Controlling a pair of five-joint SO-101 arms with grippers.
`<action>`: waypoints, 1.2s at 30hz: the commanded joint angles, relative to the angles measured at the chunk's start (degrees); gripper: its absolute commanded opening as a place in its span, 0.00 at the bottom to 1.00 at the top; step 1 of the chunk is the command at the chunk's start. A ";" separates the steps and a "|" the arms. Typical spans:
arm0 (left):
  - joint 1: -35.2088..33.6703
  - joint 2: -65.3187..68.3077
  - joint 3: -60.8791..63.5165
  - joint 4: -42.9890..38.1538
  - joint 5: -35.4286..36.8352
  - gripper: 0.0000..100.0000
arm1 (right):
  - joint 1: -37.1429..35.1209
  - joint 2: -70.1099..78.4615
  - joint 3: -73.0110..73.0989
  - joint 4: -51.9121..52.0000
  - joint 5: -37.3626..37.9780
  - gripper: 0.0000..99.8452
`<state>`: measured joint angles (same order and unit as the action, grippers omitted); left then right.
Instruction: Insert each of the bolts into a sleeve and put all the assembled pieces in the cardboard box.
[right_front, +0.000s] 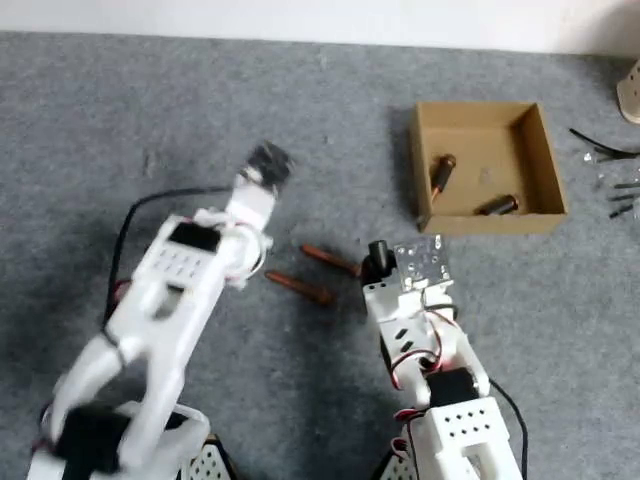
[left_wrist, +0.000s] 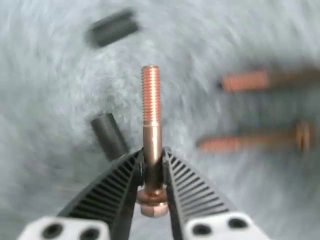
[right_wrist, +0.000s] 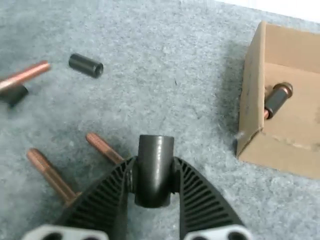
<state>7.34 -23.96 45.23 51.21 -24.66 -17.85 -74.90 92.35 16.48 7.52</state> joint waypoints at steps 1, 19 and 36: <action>-6.37 -10.33 5.93 1.85 -22.86 0.01 | 0.75 -1.01 0.66 -5.14 2.37 0.00; -30.02 11.30 -6.37 -0.18 -54.15 0.01 | 0.75 -1.01 1.01 -5.41 2.55 0.00; -27.38 25.36 -25.01 7.82 -37.27 0.26 | 0.75 -1.01 1.10 -5.49 2.55 0.00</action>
<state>-22.11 1.89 25.01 54.20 -65.63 -17.76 -74.90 93.76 13.49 9.45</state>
